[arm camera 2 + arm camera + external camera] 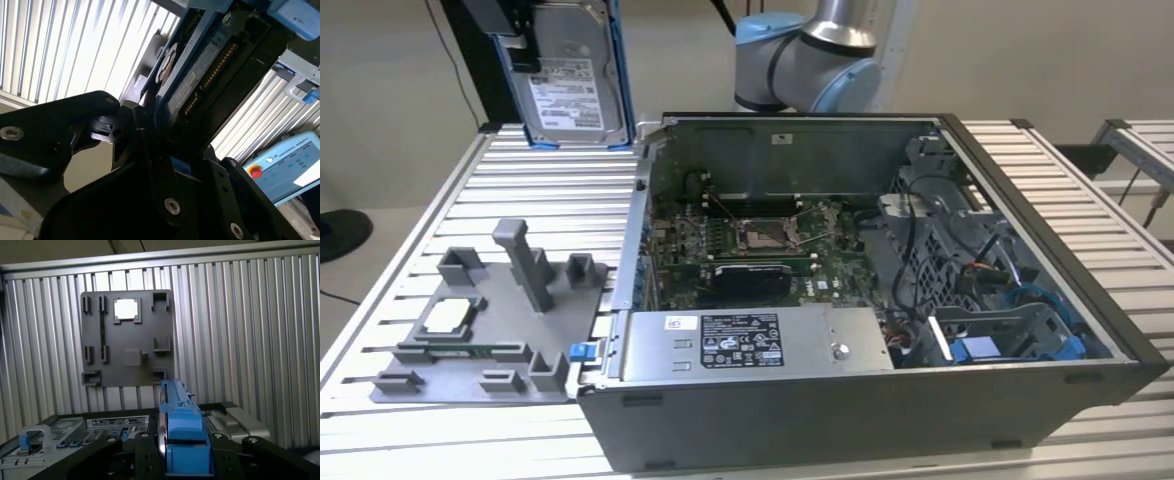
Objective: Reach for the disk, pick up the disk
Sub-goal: 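Pick up the disk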
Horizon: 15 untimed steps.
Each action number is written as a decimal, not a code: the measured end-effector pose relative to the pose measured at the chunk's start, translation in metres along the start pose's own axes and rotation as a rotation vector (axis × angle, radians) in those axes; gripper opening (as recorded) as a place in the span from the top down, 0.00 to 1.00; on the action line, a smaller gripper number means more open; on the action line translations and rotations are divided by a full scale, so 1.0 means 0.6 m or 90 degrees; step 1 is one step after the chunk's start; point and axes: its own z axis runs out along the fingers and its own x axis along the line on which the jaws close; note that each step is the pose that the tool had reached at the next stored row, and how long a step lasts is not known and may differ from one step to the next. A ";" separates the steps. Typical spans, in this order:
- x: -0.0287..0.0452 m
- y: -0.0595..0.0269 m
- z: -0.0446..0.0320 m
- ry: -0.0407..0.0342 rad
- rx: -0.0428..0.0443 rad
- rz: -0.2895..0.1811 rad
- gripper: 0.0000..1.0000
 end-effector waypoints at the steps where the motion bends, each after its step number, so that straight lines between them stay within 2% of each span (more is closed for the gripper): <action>1: 0.000 -0.004 0.000 0.0000 0.0000 0.000 1.00; 15: -0.006 -0.053 -0.001 0.0001 -0.0006 -0.001 1.00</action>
